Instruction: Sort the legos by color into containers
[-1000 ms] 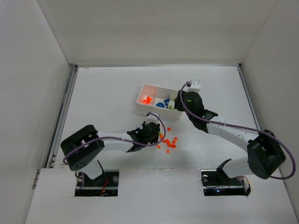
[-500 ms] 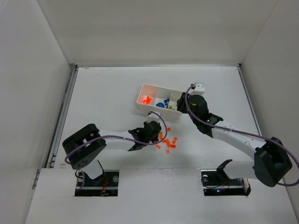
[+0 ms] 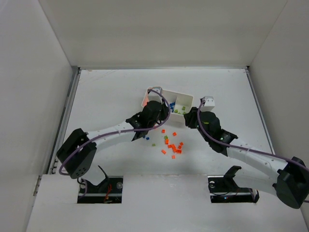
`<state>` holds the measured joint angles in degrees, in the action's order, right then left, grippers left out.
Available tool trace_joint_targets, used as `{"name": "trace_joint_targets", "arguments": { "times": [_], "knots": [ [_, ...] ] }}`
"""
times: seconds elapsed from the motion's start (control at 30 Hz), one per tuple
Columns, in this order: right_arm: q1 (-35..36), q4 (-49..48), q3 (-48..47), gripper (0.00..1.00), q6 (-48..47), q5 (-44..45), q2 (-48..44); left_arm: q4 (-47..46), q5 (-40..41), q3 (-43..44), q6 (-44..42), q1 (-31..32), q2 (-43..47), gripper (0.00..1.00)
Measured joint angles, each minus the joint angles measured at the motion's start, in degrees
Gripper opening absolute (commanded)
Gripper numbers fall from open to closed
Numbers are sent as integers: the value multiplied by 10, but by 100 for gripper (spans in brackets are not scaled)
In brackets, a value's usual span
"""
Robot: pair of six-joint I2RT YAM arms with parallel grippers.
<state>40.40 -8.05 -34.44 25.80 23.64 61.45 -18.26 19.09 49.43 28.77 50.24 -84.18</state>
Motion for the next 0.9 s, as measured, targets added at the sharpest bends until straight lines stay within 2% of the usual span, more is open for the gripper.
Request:
{"name": "trace_joint_targets", "arguments": {
  "times": [0.17, 0.33, 0.43, 0.67, 0.9],
  "knots": [
    [33, 8, 35, 39, 23, 1, -29, -22, -40, 102, 2, -42, -99, 17],
    [55, 20, 55, 40, 39, 2, -47, -15, -57, 153, 1, -62, -181, 28],
    [74, 21, 55, 42, 40, 2, -38, -5, -59, 155, 0, -68, -197, 34],
    [143, 21, 38, 49, 36, -9, 69, 3, -53, 148, -5, -70, -178, 37],
    [175, 12, -17, 50, 27, -24, 193, -2, -38, 46, -4, -70, -40, 36]
  ]
}}
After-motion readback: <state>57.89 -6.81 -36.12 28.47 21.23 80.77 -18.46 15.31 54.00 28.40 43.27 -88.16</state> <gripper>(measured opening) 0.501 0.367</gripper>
